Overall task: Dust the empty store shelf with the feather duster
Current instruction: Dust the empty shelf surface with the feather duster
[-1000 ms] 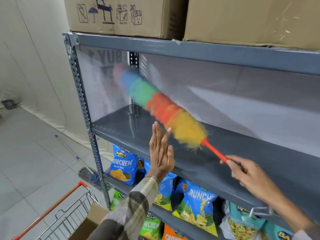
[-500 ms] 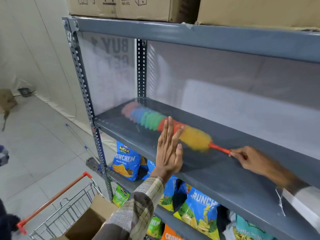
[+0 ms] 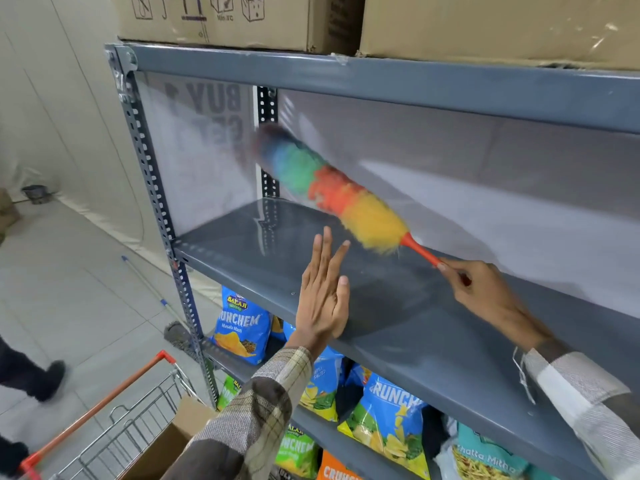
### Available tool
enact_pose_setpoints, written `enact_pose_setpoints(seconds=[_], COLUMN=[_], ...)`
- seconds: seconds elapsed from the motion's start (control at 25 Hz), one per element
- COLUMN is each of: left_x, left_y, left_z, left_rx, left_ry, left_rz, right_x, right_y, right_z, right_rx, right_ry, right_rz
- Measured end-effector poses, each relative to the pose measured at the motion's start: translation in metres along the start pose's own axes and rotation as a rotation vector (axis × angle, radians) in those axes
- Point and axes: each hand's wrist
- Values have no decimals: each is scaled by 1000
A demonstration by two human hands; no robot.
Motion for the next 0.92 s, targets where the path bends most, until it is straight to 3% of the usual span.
enact_pose_setpoints(seconds=[0.24,0.52,0.92], left_x=[1,4,2], left_y=[-2,-2,-1], left_z=[1,2,1], left_rx=[-23,-17,-10], left_ry=[-16,-64,-43], left_rz=[8,16,10], right_x=[40,2,-41], right_y=[-23,-26,31], right_z=[-16,27,19], right_rx=[80,376,202], right_ry=[95,-21,-194], right_rz=[-139,-70,235])
Point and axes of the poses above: each hand's wrist, its own y-axis towards the middle knuckle, its own z-axis out of the palm, x = y × z, and after that the axes turned 5 degrees about x, right-handed
